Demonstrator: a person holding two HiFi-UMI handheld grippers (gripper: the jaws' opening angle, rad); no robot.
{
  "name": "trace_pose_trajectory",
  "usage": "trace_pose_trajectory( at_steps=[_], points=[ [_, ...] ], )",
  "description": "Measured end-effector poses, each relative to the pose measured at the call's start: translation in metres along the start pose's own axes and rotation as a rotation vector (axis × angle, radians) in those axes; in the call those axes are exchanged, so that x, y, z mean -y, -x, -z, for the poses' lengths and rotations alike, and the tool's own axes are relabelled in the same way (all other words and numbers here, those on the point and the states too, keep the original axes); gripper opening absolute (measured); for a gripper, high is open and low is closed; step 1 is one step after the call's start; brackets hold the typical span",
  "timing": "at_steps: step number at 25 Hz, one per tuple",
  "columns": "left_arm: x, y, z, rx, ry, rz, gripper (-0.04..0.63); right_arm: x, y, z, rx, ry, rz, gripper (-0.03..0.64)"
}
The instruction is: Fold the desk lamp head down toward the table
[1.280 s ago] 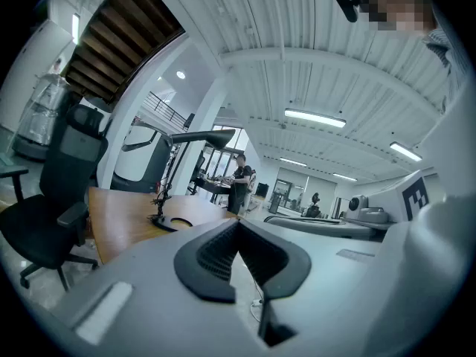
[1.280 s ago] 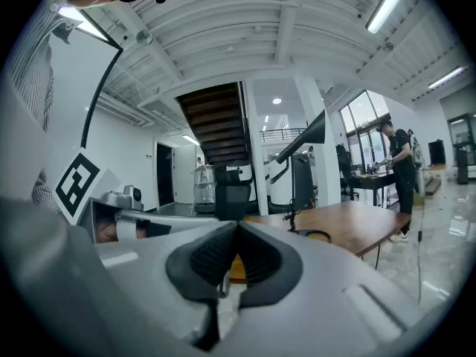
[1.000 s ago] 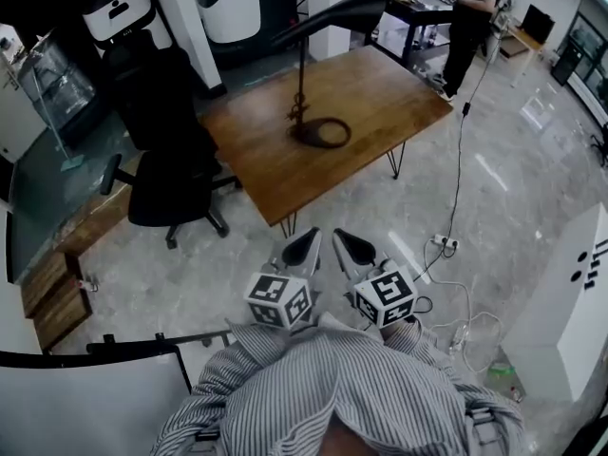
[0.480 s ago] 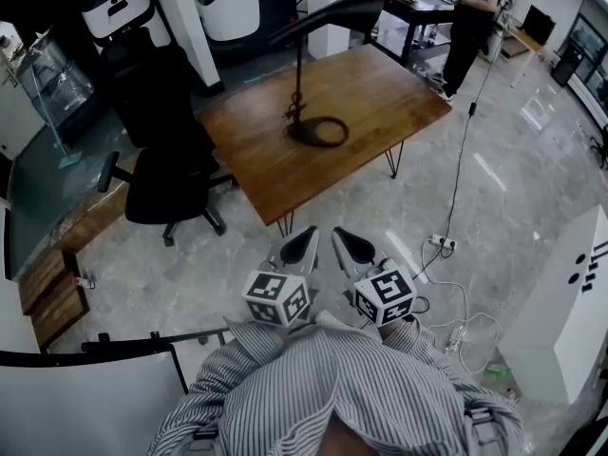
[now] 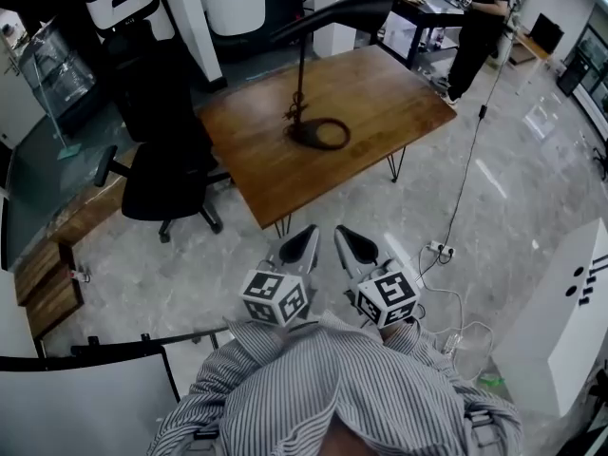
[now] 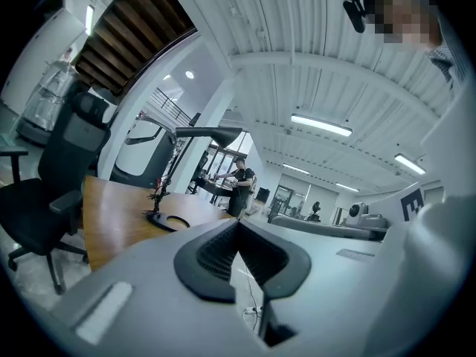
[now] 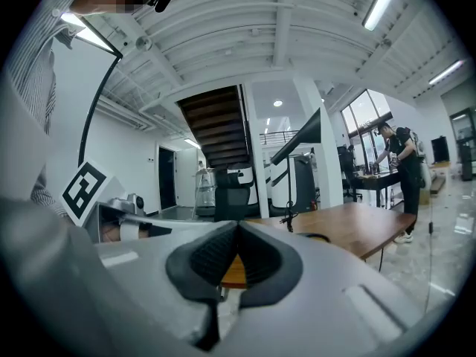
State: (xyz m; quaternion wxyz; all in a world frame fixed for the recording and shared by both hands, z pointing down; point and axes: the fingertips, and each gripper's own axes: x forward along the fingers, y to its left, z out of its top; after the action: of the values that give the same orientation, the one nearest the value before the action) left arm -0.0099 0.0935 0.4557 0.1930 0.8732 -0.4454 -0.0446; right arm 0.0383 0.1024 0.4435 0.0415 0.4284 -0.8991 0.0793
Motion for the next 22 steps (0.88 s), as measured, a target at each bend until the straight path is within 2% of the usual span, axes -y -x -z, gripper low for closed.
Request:
trace_pose_trajectory(
  at_steps=[6,12,22],
  points=[
    [-0.017,-0.025,0.000,-0.014,0.016,-0.007,-0.001,0.024,-0.023,-0.001,-0.002,-0.004,0.015,0.000],
    [-0.063,-0.071,-0.012,-0.004,0.026,-0.023,-0.001,0.048,-0.075,0.000,-0.006,-0.015,-0.010,0.000],
    [-0.144,-0.179,-0.077,0.008,-0.015,0.009,-0.001,0.135,-0.186,-0.051,0.045,0.013,0.048,0.000]
  ],
)
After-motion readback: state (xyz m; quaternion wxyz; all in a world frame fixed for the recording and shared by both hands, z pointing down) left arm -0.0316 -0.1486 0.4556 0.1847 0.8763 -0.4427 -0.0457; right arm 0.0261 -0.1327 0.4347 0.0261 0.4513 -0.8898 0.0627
